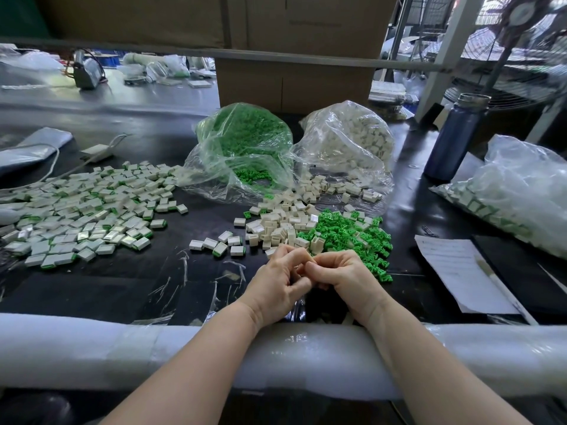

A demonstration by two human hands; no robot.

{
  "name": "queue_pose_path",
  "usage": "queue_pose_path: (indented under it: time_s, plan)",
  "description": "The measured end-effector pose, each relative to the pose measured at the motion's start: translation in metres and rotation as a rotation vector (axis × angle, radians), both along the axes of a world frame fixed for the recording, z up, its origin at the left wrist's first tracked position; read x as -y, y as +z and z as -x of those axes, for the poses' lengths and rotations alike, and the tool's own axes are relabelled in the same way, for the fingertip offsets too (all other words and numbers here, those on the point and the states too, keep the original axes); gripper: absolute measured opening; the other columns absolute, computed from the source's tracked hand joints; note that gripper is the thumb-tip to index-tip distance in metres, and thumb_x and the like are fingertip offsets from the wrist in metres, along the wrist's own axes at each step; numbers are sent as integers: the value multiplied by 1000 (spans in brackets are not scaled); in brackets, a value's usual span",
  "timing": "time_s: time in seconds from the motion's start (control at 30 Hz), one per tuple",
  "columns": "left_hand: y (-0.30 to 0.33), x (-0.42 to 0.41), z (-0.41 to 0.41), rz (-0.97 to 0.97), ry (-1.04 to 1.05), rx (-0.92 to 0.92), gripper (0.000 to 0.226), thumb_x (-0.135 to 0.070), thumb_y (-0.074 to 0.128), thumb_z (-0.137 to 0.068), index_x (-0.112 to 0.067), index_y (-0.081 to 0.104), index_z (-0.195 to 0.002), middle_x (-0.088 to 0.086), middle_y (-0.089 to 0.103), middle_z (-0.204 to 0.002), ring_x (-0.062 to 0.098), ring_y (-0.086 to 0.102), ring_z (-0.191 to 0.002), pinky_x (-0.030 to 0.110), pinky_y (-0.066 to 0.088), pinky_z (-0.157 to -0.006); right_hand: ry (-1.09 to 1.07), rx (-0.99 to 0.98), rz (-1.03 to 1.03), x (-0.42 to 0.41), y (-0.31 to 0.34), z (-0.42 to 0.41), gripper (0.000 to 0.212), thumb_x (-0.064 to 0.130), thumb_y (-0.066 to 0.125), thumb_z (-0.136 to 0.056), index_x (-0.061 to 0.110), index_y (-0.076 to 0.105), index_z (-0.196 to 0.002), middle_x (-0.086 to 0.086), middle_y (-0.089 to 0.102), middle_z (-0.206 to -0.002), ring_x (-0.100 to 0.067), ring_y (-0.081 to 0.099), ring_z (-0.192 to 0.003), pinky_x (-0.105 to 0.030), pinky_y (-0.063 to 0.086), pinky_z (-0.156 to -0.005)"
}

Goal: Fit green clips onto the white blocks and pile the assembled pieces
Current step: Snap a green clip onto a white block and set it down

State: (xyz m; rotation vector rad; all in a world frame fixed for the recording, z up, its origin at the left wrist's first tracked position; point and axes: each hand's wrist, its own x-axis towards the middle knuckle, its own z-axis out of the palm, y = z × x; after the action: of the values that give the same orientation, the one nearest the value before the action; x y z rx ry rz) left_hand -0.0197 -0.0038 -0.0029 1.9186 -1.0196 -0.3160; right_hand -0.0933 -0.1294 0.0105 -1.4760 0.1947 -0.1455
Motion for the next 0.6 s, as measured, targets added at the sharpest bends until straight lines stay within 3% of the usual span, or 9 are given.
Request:
queue_pose_path:
  time_s: [0.17, 0.27, 0.3, 0.47, 0.6]
  plan:
    - [3, -1, 2, -11, -10, -8, 28, -10, 57, -83, -37, 51, -80, -5, 45, -99, 15, 49, -78, 40, 47, -85, -6, 2, 5, 0, -1, 0, 16, -3, 58, -84, 1, 69, -73, 3, 59, -49, -2, 49, -43, -13, 40, -45]
    - [6, -1, 4, -33, -6, -4, 11, -23, 52, -76, -28, 55, -85, -1, 46, -100, 18, 51, -80, 38, 47, -86, -17, 2, 20, 1, -4, -1, 15, 0, 59, -84, 0, 70, -73, 2, 58, -48, -3, 47, -43, -14, 39, -44]
    - [6, -1, 4, -44, 7, -1, 17, -26, 49, -74, -23, 57, -88, 1, 47, -101, 20, 51, -83, 37, 46, -86, -22, 6, 35, 1, -5, -2, 14, 2, 60, -85, -2, 70, -75, 1, 58, -50, -3, 47, -44, -14, 39, -45]
    - [4, -1, 1, 73, 52, -45, 5, -16, 59, -89, -21, 58, -91, 1, 46, -102, 15, 53, -81, 32, 47, -89, -53, 55, 74, -1, -6, -4, 16, 24, 64, -80, 11, 72, -82, -1, 65, -63, -7, 57, -57, -16, 46, -53]
    - [4, 0, -2, 90, 142, -58, 7, -16, 59, -89, -12, 61, -94, 8, 48, -104, 27, 56, -84, 32, 48, -85, -198, 90, 102, 2, -8, -5, 7, 8, 64, -84, 12, 69, -87, -12, 67, -77, -18, 61, -67, -22, 53, -58]
